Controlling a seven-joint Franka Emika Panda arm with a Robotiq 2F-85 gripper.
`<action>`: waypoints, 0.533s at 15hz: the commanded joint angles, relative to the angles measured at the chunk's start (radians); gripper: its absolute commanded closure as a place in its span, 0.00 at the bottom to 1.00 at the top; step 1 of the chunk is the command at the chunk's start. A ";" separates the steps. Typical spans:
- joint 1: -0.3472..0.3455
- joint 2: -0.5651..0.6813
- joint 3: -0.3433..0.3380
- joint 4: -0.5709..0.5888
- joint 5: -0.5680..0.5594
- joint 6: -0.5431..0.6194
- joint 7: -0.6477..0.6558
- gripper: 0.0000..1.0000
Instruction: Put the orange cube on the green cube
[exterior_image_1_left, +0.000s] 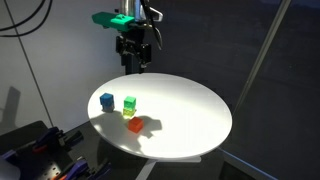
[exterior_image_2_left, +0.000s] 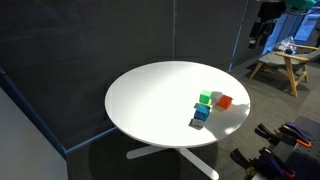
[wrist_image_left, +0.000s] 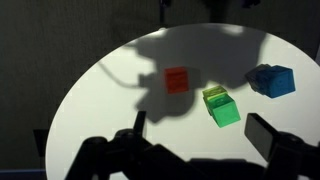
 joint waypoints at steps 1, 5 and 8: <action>-0.011 0.085 0.023 0.056 0.025 0.013 0.071 0.00; -0.012 0.135 0.029 0.051 0.046 0.091 0.091 0.00; -0.014 0.168 0.030 0.041 0.067 0.157 0.082 0.00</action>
